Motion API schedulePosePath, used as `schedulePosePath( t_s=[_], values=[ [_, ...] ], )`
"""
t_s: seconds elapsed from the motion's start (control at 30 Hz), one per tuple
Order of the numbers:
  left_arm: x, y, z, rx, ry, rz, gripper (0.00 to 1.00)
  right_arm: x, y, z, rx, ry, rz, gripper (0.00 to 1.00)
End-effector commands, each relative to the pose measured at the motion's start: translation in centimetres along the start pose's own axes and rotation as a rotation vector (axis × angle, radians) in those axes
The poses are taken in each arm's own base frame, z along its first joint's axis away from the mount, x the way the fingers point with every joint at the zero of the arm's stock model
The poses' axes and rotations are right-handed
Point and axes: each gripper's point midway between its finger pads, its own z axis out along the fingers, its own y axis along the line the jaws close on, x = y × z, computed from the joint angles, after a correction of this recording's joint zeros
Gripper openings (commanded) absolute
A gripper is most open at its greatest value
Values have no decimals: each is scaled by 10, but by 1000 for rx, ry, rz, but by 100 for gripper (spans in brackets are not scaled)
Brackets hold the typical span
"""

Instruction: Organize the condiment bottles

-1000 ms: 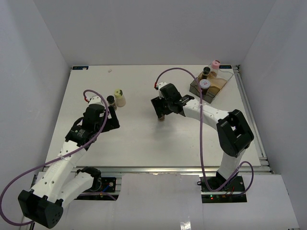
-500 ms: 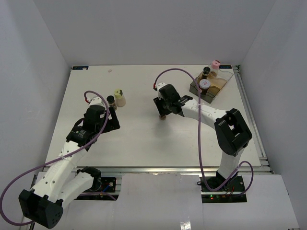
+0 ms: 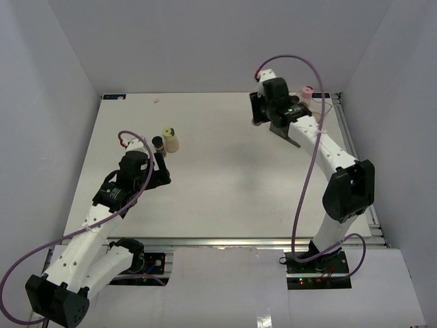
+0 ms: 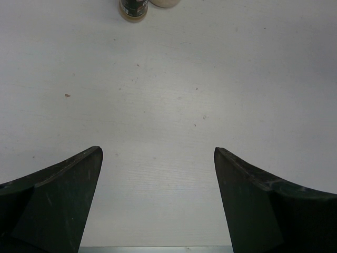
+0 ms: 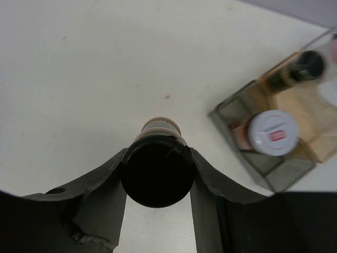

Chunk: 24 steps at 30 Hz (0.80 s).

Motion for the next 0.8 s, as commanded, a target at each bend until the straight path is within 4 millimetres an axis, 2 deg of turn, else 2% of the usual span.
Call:
schedulePosePath(
  t_s=[0.0,0.07,0.17,0.3,0.4,0.67,0.77],
  values=[
    [-4,-5,-3,37,-21,3,98,-67,-91,-36,140,-133,100,8],
    [-4,-6,-3,43,-21,5,98,-77,-125,-36,198,-134,133,8],
    [-5,-6,-5,45,-30,3,98,-76,-171,-28,279,-126,178,8],
    [-6,-7,-6,56,-40,1,98,-75,-214,-22,356,-164,222,8],
    [-5,-8,-6,66,-37,2,98,-59,-231,-9,365,-154,247,8],
    [-4,-10,-6,75,-37,5,98,-14,-242,26,374,-127,255,8],
    [-4,-10,-6,78,-36,6,98,-7,-245,38,371,-129,246,8]
  ],
)
